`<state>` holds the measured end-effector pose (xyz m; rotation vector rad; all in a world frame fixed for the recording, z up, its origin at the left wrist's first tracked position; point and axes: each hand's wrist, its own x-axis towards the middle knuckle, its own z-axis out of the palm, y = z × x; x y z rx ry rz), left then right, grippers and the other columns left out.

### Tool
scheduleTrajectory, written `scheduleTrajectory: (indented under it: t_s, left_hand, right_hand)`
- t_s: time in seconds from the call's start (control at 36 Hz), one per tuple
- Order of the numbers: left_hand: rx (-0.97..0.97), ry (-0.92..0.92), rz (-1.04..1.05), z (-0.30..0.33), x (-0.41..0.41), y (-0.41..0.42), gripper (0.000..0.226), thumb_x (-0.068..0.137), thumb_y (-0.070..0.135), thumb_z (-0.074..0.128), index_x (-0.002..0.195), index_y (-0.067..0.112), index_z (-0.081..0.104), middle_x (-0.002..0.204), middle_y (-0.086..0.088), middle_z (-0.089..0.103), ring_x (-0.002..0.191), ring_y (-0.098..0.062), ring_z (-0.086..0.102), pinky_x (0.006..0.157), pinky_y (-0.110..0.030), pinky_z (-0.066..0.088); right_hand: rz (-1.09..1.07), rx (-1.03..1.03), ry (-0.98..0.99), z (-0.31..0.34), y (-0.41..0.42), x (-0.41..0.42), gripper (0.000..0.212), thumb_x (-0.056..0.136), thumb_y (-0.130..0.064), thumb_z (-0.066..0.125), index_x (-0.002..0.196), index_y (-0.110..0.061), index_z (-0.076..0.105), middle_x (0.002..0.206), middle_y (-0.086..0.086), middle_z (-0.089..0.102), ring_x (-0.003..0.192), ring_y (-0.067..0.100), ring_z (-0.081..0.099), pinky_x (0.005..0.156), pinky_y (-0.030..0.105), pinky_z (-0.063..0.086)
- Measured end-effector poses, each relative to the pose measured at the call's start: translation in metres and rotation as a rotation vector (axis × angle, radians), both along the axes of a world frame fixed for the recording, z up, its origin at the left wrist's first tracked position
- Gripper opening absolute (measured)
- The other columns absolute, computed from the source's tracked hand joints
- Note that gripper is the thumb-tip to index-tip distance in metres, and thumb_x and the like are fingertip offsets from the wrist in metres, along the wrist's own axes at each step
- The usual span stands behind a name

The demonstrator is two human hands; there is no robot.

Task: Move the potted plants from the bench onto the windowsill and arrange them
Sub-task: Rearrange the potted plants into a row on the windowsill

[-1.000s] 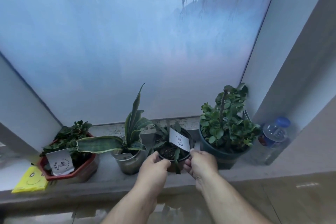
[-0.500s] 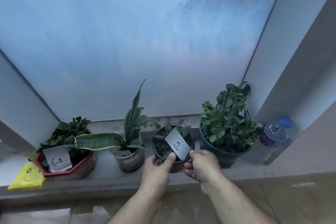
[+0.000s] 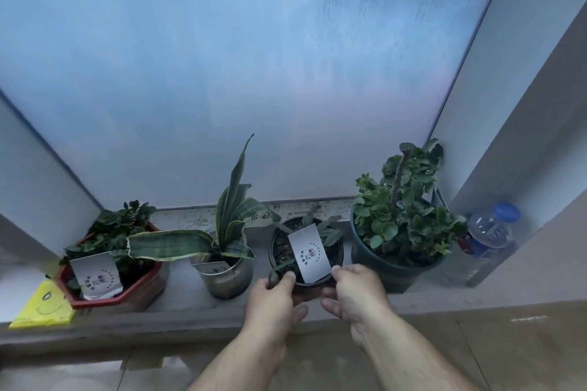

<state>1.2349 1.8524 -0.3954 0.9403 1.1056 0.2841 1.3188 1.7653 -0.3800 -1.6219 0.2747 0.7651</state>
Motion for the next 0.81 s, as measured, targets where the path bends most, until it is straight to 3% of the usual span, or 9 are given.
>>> scheduleTrajectory:
  t_s: [0.08,0.22,0.36,0.47,0.56,0.81]
  left_hand:
    - [-0.069,-0.044,0.010,-0.001,0.000,0.002,0.020,0.100,0.015,0.057,0.115,0.003,0.062,0.105,-0.015,0.076,0.100,-0.030,0.072,0.076,-0.039,0.058]
    - [-0.115,-0.088,0.147,0.000,0.001,0.015,0.026,0.099,0.017,0.059,0.114,-0.005,0.059,0.101,-0.022,0.073,0.098,-0.034,0.069,0.085,-0.045,0.057]
    - [-0.154,-0.124,0.184,0.004,0.002,0.005,0.025,0.101,0.020,0.055,0.112,-0.003,0.058,0.102,-0.019,0.072,0.093,-0.029,0.069,0.089,-0.043,0.054]
    - [-0.111,-0.105,0.142,0.006,0.003,0.003,0.010,0.102,0.012,0.053,0.096,0.004,0.056,0.103,-0.019,0.069,0.094,-0.028,0.066,0.092,-0.043,0.052]
    - [-0.080,-0.086,0.109,0.005,0.002,0.005,0.012,0.102,0.011,0.053,0.090,0.008,0.054,0.104,-0.022,0.069,0.102,-0.033,0.067,0.094,-0.044,0.053]
    - [-0.041,-0.053,0.066,0.013,0.000,0.005,0.017,0.101,0.010,0.054,0.084,0.009,0.054,0.104,-0.023,0.071,0.107,-0.034,0.067,0.089,-0.041,0.056]
  right_hand:
    - [-0.015,0.023,0.042,-0.003,0.001,0.001,0.008,0.104,-0.010,0.053,0.100,-0.005,0.058,0.084,0.014,0.066,0.074,0.023,0.066,0.083,0.048,0.063]
    - [0.032,0.049,0.115,-0.013,0.005,-0.005,0.011,0.103,-0.012,0.055,0.108,-0.004,0.061,0.104,0.016,0.071,0.081,0.022,0.074,0.065,0.035,0.062]
    - [0.031,0.042,0.075,-0.010,0.000,0.000,0.011,0.101,-0.016,0.060,0.104,-0.007,0.064,0.101,0.012,0.074,0.087,0.024,0.074,0.075,0.040,0.063]
    - [-0.031,0.036,0.017,-0.009,-0.001,0.006,0.009,0.100,-0.012,0.059,0.092,-0.008,0.060,0.098,0.016,0.074,0.089,0.028,0.075,0.080,0.042,0.063]
    - [-0.036,0.032,0.015,-0.012,0.002,0.007,0.014,0.100,-0.009,0.060,0.086,-0.010,0.057,0.099,0.020,0.073,0.094,0.032,0.074,0.082,0.044,0.063]
    - [-0.048,0.060,0.038,-0.016,0.002,0.010,0.016,0.100,-0.010,0.061,0.085,-0.012,0.056,0.096,0.016,0.072,0.084,0.026,0.072,0.074,0.038,0.062]
